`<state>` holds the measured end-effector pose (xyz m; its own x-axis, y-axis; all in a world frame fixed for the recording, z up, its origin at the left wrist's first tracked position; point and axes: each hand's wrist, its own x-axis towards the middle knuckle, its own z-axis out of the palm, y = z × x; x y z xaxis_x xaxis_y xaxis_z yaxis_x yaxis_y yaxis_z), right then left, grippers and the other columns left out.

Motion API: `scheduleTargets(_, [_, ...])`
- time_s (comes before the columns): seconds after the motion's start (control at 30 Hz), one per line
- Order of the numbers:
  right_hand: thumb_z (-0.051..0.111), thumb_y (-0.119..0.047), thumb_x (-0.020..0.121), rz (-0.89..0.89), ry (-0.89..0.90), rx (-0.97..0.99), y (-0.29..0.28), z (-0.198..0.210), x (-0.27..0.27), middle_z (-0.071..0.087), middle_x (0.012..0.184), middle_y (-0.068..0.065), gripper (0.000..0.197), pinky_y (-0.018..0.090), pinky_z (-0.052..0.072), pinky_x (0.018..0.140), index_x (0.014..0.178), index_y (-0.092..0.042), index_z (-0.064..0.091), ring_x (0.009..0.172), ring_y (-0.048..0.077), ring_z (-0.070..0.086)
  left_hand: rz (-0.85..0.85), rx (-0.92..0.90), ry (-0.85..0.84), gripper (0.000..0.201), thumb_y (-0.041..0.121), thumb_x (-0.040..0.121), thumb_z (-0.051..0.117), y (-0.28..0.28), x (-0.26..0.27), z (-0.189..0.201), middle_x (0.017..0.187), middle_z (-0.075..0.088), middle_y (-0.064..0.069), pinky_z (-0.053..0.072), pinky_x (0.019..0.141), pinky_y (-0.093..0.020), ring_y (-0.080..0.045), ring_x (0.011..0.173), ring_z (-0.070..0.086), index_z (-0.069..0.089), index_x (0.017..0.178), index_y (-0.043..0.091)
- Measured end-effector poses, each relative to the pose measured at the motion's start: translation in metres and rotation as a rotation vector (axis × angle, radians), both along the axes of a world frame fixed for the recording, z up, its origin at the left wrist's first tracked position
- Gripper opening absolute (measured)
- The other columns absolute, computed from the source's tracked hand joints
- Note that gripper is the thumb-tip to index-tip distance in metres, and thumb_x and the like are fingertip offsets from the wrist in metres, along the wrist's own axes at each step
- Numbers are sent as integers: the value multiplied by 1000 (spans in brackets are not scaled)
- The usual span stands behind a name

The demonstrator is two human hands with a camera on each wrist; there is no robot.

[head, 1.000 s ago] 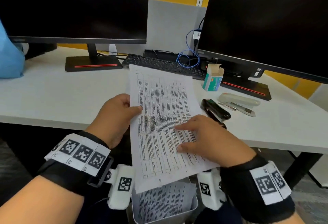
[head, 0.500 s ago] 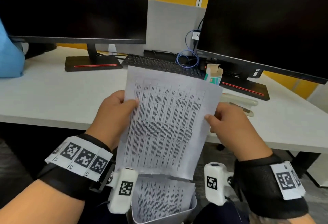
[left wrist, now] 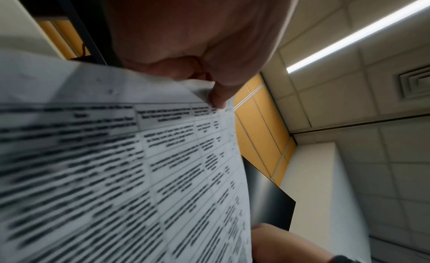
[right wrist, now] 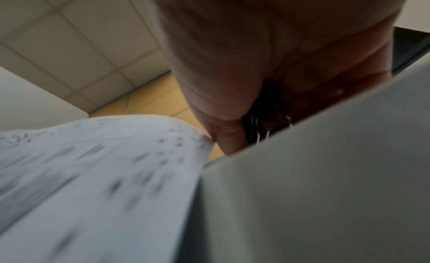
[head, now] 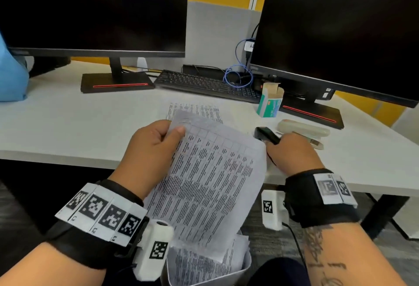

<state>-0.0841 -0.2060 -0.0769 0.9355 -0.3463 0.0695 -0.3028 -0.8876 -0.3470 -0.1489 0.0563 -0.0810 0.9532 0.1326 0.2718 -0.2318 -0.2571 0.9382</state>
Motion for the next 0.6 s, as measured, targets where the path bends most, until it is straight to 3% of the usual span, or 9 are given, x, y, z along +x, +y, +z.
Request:
scheduleTargets(0.13, [57,-45,91,-28,-72,167,-6,4,0,62,82,7,40,29,40,63,101,-7,65,74,23,56,-3,7,6,16,20,96,57,-1,-1,1,84,77,4,60,76,-46,-13,76,74,68,104,28])
scheduleTargets(0.2, [58,-40,91,-7,-230,335,-6,11,-8,59,77,4,32,27,38,55,102,-10,62,68,17,55,2,9,0,16,19,96,58,-1,-2,3,82,76,5,60,75,-44,-11,74,73,66,104,30])
scheduleTargets(0.27, [61,-36,89,56,-435,536,-2,20,-18,60,80,2,30,28,42,56,107,-12,58,70,16,57,6,36,-27,12,22,95,58,-3,-3,6,79,76,6,60,74,-42,-10,72,72,68,98,29])
scheduleTargets(0.33, [65,-29,86,165,-611,836,9,32,-29,64,91,6,33,32,50,63,113,-13,55,80,20,61,3,75,-56,11,28,95,58,-7,-5,8,77,75,4,59,73,-41,-12,71,71,69,92,28])
scheduleTargets(0.43, [67,-23,85,333,-640,1150,31,48,-46,63,113,19,26,32,47,73,108,-19,55,97,20,61,-14,136,-95,16,32,94,59,-18,-10,10,73,72,-5,55,69,-40,-22,69,67,67,84,23])
scheduleTargets(0.47, [68,-25,84,368,-636,1200,39,51,-50,63,109,17,21,31,44,73,101,-20,56,122,20,48,-28,150,-102,18,33,94,58,-22,-12,10,73,70,-8,53,68,-41,-25,69,65,65,82,22])
scheduleTargets(0.5, [68,-29,82,389,-651,1245,47,53,-55,62,99,10,19,31,43,72,95,-21,58,83,8,38,-44,157,-108,19,35,94,58,-27,-15,11,73,69,-10,53,67,-41,-25,67,63,63,81,21])
scheduleTargets(0.53, [68,-34,81,389,-679,1273,55,54,-59,60,91,0,18,29,44,71,93,-23,59,86,14,58,-60,158,-115,20,36,94,58,-31,-17,12,70,67,-11,52,64,-41,-24,62,61,61,80,21])
scheduleTargets(0.6, [66,-44,81,361,-746,1240,68,55,-66,57,79,-16,18,29,45,73,88,-29,61,80,5,56,-89,157,-134,22,35,93,59,-38,-23,14,59,59,-6,46,56,-35,-18,50,49,58,77,21])
